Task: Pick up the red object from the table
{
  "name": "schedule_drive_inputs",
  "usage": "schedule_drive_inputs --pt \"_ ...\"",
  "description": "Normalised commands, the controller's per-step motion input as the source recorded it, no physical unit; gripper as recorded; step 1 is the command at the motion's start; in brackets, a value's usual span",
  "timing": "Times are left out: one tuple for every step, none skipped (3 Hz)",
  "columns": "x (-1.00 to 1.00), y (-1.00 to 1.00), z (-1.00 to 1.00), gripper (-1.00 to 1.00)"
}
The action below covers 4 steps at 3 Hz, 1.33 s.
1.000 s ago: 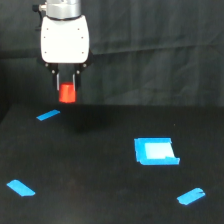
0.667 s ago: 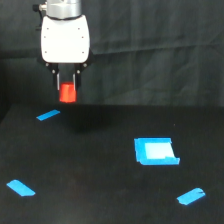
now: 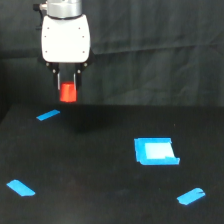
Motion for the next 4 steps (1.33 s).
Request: schedule_drive_inputs --pt "0.03 -0.01 0.05 -0.97" --pt "0.03 -0.01 0.05 -0.97" --pt "0.03 -0.01 0.04 -0.97" --pt "0.03 -0.01 0.04 -0.96"
